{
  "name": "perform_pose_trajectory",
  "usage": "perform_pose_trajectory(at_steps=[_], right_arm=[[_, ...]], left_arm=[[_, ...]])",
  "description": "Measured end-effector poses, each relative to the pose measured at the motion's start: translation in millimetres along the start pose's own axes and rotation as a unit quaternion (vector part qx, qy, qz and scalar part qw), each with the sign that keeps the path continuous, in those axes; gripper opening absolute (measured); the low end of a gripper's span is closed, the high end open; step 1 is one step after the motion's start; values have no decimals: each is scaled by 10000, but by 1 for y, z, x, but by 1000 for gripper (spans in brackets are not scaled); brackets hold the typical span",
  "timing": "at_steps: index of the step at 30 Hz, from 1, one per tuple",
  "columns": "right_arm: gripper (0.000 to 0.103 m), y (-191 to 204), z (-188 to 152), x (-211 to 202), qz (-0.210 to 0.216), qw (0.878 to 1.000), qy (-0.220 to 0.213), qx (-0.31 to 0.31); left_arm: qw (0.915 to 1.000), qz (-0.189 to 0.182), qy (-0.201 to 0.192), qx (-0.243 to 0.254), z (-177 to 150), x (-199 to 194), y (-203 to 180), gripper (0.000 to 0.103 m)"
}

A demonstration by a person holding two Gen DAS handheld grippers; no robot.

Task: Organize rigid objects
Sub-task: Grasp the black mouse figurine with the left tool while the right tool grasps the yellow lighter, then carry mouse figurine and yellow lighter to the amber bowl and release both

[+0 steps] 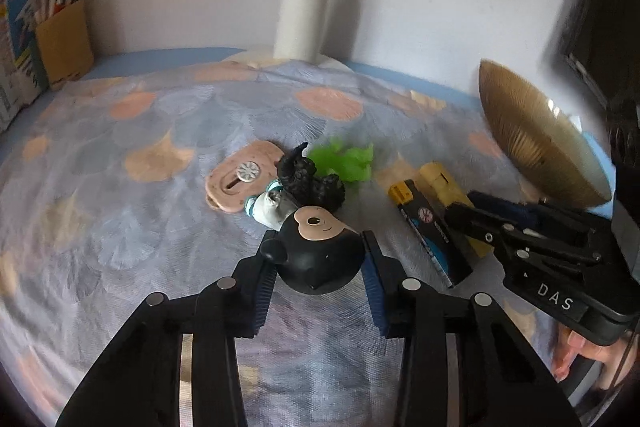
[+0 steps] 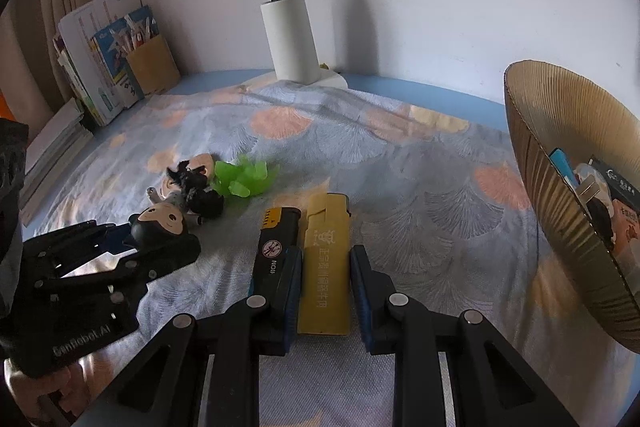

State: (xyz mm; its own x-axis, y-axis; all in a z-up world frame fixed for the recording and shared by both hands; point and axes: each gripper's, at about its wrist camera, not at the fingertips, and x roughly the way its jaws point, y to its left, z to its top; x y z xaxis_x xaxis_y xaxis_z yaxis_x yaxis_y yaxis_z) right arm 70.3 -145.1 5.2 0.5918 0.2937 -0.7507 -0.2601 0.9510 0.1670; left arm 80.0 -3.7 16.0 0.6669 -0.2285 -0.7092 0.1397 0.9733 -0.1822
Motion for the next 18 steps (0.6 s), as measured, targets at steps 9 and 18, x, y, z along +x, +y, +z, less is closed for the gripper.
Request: perform_pose_trajectory(at_steps=[9, 18], right_arm=[[24, -4, -3, -20, 263, 9984, -489, 114], [24, -9, -5, -28, 423, 9962, -736, 176]], left_arm=[[9977, -109, -583, -331, -5, -24, 10, 37], [9930, -240, -1143, -192, -9, -44, 6, 37]])
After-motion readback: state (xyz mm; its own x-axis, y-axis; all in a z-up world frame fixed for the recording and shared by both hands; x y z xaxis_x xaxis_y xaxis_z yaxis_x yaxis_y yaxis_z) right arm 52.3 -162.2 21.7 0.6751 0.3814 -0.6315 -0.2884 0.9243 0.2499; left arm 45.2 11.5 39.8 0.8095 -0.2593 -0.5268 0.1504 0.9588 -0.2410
